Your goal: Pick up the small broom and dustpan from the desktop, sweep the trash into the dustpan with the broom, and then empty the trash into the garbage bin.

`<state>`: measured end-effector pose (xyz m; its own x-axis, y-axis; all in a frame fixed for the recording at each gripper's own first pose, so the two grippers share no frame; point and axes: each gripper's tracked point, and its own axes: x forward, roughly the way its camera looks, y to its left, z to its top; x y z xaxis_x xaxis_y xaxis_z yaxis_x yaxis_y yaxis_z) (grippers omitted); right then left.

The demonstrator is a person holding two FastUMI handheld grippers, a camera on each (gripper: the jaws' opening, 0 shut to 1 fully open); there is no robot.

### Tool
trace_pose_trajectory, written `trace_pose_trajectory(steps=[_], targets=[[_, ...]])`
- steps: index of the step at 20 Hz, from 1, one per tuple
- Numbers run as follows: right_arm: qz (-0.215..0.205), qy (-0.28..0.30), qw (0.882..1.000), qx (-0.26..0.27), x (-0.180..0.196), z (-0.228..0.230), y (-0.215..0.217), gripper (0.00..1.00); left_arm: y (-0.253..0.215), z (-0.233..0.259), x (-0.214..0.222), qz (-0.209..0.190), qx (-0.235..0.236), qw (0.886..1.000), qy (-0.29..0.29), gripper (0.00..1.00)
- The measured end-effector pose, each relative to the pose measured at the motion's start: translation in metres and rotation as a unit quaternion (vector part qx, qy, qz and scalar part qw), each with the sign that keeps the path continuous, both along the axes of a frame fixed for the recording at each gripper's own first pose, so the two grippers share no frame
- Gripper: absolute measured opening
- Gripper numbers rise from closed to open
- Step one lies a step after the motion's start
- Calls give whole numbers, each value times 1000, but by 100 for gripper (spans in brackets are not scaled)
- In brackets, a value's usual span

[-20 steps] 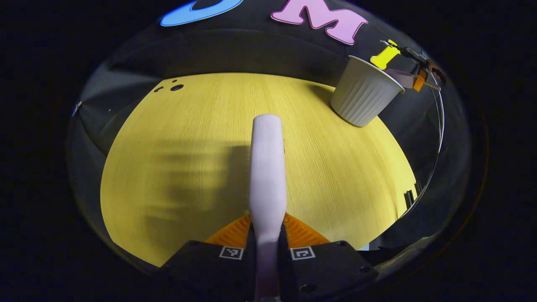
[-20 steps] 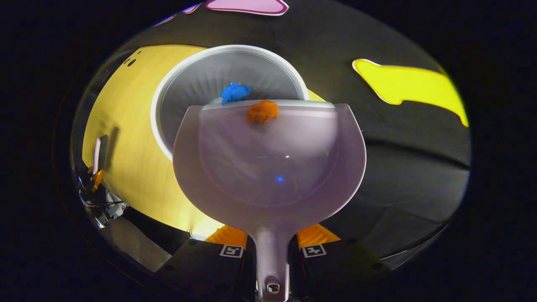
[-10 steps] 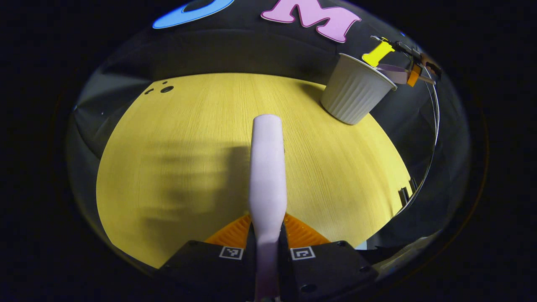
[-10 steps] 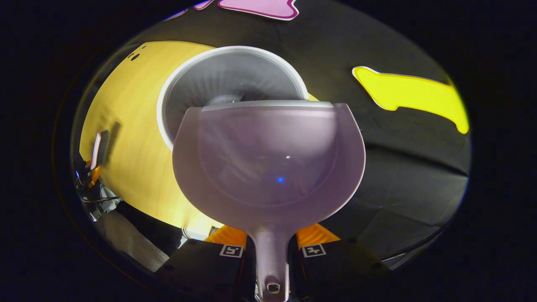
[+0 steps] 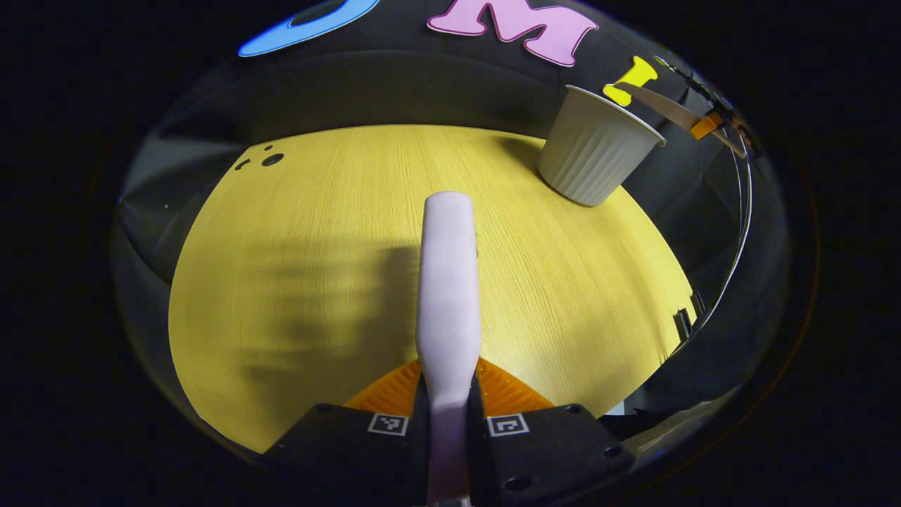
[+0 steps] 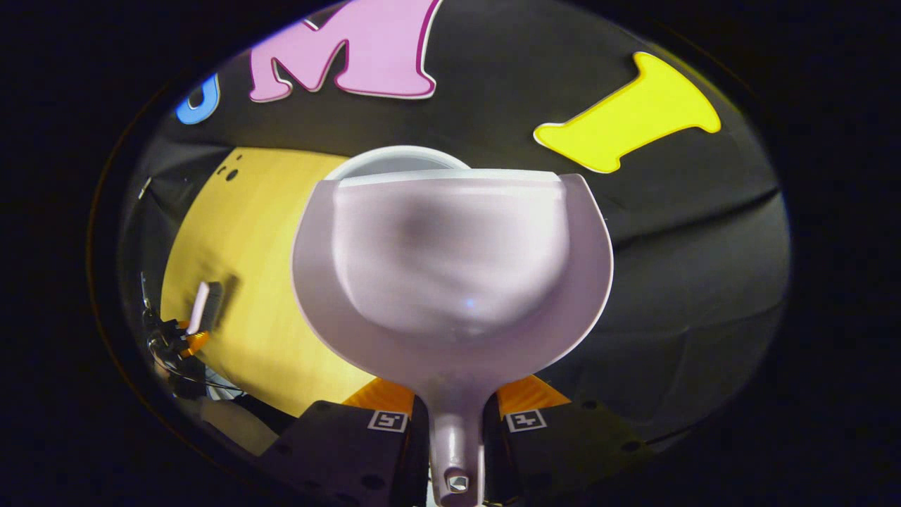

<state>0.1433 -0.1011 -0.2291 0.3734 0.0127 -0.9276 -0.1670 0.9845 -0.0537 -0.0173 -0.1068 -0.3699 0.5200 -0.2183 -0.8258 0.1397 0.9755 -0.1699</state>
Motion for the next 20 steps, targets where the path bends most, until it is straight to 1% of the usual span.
trace_pose_trajectory(steps=[3,4,5,8,11,14,16,20], targets=[[10,-38,999,24,-25,20,22,35,0,0,4,-5,4,1000,-2,27],[14,-44,998,34,-36,28,32,35,-1,-1,5,-5,4,1000,-1,30],[20,-47,998,43,-46,30,45,35,-1,-2,6,-5,4,1000,-1,27],[44,-42,996,61,-85,23,89,35,-3,-3,9,-4,6,1000,-4,27],[70,-24,994,80,-122,1,132,36,-1,-5,12,-1,15,1000,-6,26],[82,-6,992,92,-152,-28,165,36,4,-10,10,5,24,1000,-2,27],[80,6,991,103,-169,-55,187,36,6,-15,8,7,31,999,1,27],[61,36,990,124,-195,-113,228,36,11,-23,7,7,41,999,4,27]])
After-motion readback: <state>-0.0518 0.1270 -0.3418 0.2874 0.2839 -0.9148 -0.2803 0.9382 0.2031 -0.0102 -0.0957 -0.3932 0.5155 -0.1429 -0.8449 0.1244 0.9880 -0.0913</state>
